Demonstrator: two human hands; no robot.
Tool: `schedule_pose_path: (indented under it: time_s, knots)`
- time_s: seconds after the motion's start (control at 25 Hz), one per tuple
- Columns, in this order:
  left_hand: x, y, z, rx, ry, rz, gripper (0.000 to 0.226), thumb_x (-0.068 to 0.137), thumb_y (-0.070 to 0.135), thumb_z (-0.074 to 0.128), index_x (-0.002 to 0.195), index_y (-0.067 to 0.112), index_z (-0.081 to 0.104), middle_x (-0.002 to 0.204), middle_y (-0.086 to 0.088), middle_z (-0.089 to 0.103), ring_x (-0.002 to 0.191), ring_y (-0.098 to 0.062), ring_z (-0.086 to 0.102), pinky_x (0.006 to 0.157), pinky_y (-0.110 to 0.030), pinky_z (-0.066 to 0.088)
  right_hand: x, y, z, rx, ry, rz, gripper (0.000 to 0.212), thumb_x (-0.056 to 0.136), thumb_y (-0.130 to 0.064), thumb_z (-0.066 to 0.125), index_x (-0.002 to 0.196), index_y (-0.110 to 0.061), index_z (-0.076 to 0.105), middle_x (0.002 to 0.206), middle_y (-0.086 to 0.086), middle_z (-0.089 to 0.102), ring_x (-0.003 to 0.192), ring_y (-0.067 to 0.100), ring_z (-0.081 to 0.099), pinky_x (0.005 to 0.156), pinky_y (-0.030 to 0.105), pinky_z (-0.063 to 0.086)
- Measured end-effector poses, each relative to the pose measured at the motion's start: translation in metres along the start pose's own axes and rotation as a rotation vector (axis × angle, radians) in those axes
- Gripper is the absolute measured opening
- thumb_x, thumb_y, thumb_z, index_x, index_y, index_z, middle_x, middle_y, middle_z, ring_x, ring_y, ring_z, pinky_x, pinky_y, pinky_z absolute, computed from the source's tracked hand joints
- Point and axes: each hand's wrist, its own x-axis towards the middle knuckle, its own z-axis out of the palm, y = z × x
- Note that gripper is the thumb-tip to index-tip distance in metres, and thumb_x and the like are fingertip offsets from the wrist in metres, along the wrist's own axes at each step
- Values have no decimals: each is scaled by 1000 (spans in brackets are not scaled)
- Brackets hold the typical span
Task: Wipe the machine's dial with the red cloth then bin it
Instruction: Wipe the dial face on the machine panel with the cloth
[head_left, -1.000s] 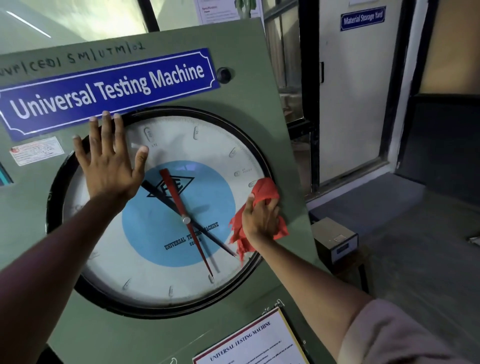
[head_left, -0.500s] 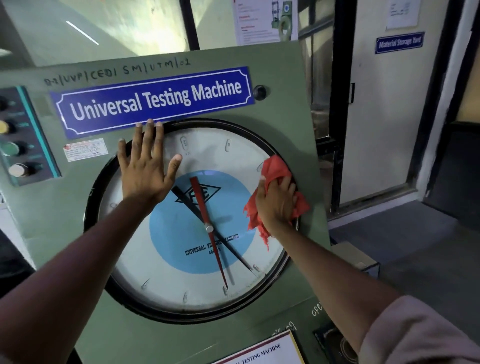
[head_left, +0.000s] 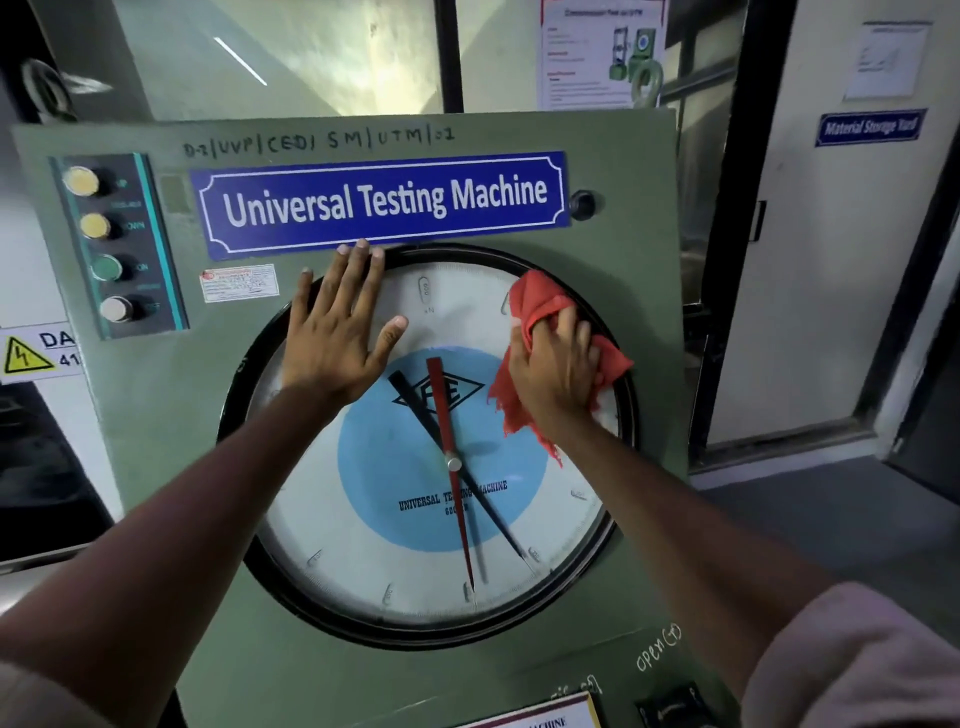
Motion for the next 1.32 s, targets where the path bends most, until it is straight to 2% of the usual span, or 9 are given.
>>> schedule_pose_path:
  time_s: [0.12,0.36,0.48,0.68,0.76,0.84,0.96,1.08,1.32]
  knots:
    - [-3,-4,0,20,11,9,75,106,62,20,168,22,4,176,0,4,162,-17,1,130,-50,8,9,2,0,-35,40,-87,47,100,-47,50,84,-7,71,116,19,62,94,39,59,73,45,46]
    - [-21,-29,-5,14,4,-27,76,105,63,23,168,24,2,176,1,1,162,-16,-1,130,-51,8,7,-33,0,-8,13,0,50,98,-49,46,92,-10,75,124,18,58,105,40,56,82,49,47]
    - [-22,-31,-5,6,6,-37,76,105,64,20,168,24,3,176,1,1,162,-16,-1,130,-51,8,9,-70,-3,-18,-44,-140,43,95,-50,54,94,-13,77,131,16,58,113,39,56,87,51,47]
    - [-22,-28,-7,13,-10,-52,76,105,65,18,168,24,4,176,1,2,162,-17,0,129,-52,9,30,-68,-10,-170,-25,-495,38,94,-53,55,94,-22,77,122,10,59,105,32,55,84,47,45]
    - [-23,-25,-9,4,-19,-73,76,104,65,17,168,24,4,176,1,2,162,-18,0,129,-52,8,39,-51,-12,-186,-6,-468,42,96,-54,52,93,-20,77,121,11,59,102,33,55,82,47,45]
    - [-23,-26,-11,-3,-37,-71,76,105,64,18,168,24,4,176,1,1,162,-18,-1,129,-52,9,33,-43,-10,-157,11,-329,45,96,-52,50,95,-17,78,119,12,57,101,34,54,80,47,46]
    - [-31,-39,-15,-29,-49,-66,75,104,63,19,168,25,5,176,1,3,162,-18,2,129,-51,10,14,-64,-2,-92,-13,-170,40,94,-49,57,93,-15,77,124,14,56,108,37,55,82,49,48]
    - [-50,-52,-15,-46,-37,-105,75,104,63,21,168,26,7,176,1,6,162,-17,5,129,-49,12,4,-88,-2,-40,-51,-104,41,97,-49,53,92,-15,75,128,14,57,113,38,55,84,52,48]
    - [-57,-50,-12,-78,-55,-165,75,104,63,24,167,29,2,176,1,2,162,-19,3,129,-49,13,-9,-128,-11,-8,-61,-298,28,90,-46,65,91,-20,74,117,10,57,108,35,54,79,49,48]
